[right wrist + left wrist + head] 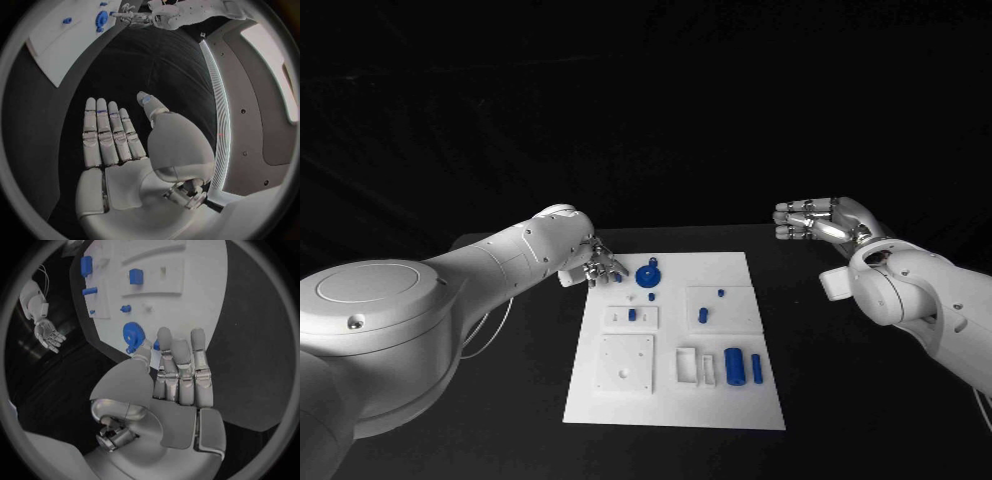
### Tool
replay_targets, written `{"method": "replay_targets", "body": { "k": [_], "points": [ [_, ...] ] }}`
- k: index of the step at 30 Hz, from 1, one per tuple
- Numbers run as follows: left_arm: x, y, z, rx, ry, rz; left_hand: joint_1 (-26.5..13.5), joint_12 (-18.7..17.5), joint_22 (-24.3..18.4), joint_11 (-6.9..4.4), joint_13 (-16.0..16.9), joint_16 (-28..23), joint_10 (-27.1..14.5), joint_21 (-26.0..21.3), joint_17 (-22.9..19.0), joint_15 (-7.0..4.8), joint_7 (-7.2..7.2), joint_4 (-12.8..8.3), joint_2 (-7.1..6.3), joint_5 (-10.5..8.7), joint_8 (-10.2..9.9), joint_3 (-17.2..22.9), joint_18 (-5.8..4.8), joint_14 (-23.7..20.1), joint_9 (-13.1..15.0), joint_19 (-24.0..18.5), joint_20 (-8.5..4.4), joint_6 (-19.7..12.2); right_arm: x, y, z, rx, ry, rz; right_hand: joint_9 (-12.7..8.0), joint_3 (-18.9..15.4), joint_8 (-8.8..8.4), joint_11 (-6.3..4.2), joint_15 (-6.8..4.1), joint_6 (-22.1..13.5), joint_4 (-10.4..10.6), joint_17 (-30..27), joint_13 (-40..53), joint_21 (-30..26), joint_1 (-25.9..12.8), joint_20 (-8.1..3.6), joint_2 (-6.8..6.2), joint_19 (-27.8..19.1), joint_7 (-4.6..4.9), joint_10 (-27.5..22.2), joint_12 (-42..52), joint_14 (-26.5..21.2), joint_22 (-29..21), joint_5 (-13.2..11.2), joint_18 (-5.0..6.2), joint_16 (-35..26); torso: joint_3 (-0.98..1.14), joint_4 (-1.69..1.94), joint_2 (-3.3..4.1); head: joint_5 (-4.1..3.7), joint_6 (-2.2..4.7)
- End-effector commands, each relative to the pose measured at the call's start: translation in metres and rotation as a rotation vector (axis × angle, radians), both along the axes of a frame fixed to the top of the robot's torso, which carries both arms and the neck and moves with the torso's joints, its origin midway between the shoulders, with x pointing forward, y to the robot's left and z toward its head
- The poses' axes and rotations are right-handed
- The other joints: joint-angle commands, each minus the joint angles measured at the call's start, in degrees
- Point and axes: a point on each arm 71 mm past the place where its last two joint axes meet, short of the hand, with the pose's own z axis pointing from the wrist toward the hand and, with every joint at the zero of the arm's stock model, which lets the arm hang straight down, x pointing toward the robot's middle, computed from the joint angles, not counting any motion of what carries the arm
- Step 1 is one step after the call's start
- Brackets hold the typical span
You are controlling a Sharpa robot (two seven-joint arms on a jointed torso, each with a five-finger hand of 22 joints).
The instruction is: Assemble the parts on the task board
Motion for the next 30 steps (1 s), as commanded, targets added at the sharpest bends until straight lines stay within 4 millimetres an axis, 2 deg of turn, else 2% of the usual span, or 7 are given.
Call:
{"method": "replay_targets", "body": {
  "k": [1, 6, 10, 12, 23, 24, 30],
  "points": [
    [-0.0040, -0.0044, -0.0080, 0.001, 0.044, -0.022, 0.44, -0.27, 1.06, -0.09, 0.06, 0.23, 2.12, 0.08, -0.05, -0.26, -0.02, -0.53, 0.43, 0.26, 0.45, 0.02, -0.87, -0.22, 0.26, -0.18, 0.19, 0.60, 0.0000, 0.0014, 0.0010, -0.005, -0.012, 0.009, -0.07, -0.33, -0.27, 0.33, 0.06, -0.23, -0.11, -0.08, -0.07, 0.22, 0.20, 0.09, 0.03, -0.47, -0.04, 0.00, -0.18, -0.44, -0.08, 0.22, 0.48, -0.20, 0.00, -0.02, 0.03, 0.02, 0.00],
    [-0.0040, -0.0044, -0.0080, -0.007, 0.043, -0.020, 1.27, -0.36, 1.02, -0.35, -0.04, 0.17, 2.07, 0.18, -0.07, -0.40, -0.70, -0.96, 1.78, -0.24, 2.23, 0.20, -0.87, -0.28, 1.56, -0.28, 0.13, 1.64, 0.0000, 0.0013, 0.0009, -0.005, -0.011, 0.008, -0.07, -0.22, -0.28, 0.33, 0.07, -0.29, -0.07, -0.08, -0.07, 0.22, 0.14, 0.08, 0.10, -0.46, -0.03, -0.01, -0.19, -0.42, -0.08, 0.26, 0.49, -0.19, 0.03, 0.00, 0.03, -0.01, -0.13],
    [-0.0040, -0.0040, -0.0079, -0.017, 0.042, -0.018, 2.07, -0.51, 1.03, -0.53, -0.16, 0.16, 2.10, 0.25, -0.06, -0.49, -1.19, -1.55, 2.88, -0.67, 5.65, 0.37, -0.87, -0.41, 6.41, -0.44, 0.09, 0.12, 0.0002, 0.0009, 0.0007, -0.005, -0.011, 0.008, -0.07, -0.16, -0.28, 0.33, 0.07, -0.30, -0.07, -0.08, -0.07, 0.22, 0.16, 0.08, 0.13, -0.47, -0.03, 0.00, -0.18, -0.43, -0.08, 0.26, 0.49, -0.19, 0.02, 0.00, 0.00, -0.05, -0.23],
    [-0.0040, -0.0040, -0.0079, -0.024, 0.040, -0.016, 2.56, -0.46, 1.01, -0.68, -0.16, 0.18, 2.05, 0.33, -0.07, -0.56, -1.56, -2.11, 3.48, -0.59, 8.47, 0.43, -0.87, -0.41, 11.70, -0.47, 0.05, -1.50, 0.0002, 0.0008, 0.0006, -0.005, -0.011, 0.008, -0.07, -0.16, -0.28, 0.33, 0.07, -0.30, -0.07, -0.08, -0.07, 0.22, 0.16, 0.08, 0.13, -0.47, -0.03, 0.00, -0.18, -0.43, -0.08, 0.26, 0.49, -0.19, 0.02, 0.03, 0.02, -0.07, -0.28],
    [-0.0029, -0.0034, -0.0060, -0.082, 0.000, 0.018, 6.61, 0.00, 1.10, -1.14, -0.06, 0.44, 2.24, 0.90, 0.01, -0.96, -2.68, -5.99, 4.63, 1.85, 14.51, 3.12, -0.87, -0.18, 22.38, -0.45, -0.25, -2.97, 0.0010, 0.0006, -0.0004, -0.006, -0.008, 0.007, -0.07, -0.03, -0.27, 0.33, 0.07, -0.27, 0.04, -0.08, -0.07, 0.22, -0.01, 0.09, 0.08, -0.46, -0.03, 0.00, -0.18, -0.42, -0.08, 0.26, 0.49, -0.19, 0.04, 0.05, -0.02, 0.05, -0.41],
    [-0.0027, -0.0030, -0.0057, -0.089, -0.008, 0.023, 5.86, 0.04, 1.13, -1.28, -0.17, 0.48, 2.24, 1.21, 0.09, -0.84, -2.38, -7.03, 3.81, -4.81, 14.43, 8.48, -0.87, -0.03, 23.38, -0.48, -0.24, -3.25, 0.0011, 0.0004, -0.0005, -0.006, -0.007, 0.007, -0.07, -0.03, -0.28, 0.33, 0.08, -0.29, 0.07, -0.08, -0.07, 0.22, -0.03, 0.08, 0.10, -0.46, -0.03, -0.01, -0.19, -0.43, -0.08, 0.29, 0.49, -0.20, 0.05, 0.07, -0.02, 0.08, -0.41],
    [-0.0029, 0.0000, -0.0031, -0.108, -0.045, 0.046, 3.84, 0.28, 1.04, -1.28, -0.40, 0.37, 2.32, 1.88, 0.19, -1.03, -2.69, -6.24, 0.25, -4.11, 14.22, 17.31, -0.87, 0.09, 25.55, -0.69, -0.38, -2.72, 0.0015, -0.0013, -0.0012, -0.008, -0.004, 0.004, -0.08, -0.03, -0.28, 0.33, 0.08, -0.32, 0.11, -0.09, -0.07, 0.22, -0.06, 0.08, 0.11, -0.46, -0.03, -0.02, -0.19, -0.44, -0.08, 0.31, 0.49, -0.21, -0.02, 0.13, -0.08, 0.22, -0.41]
  ]
}}
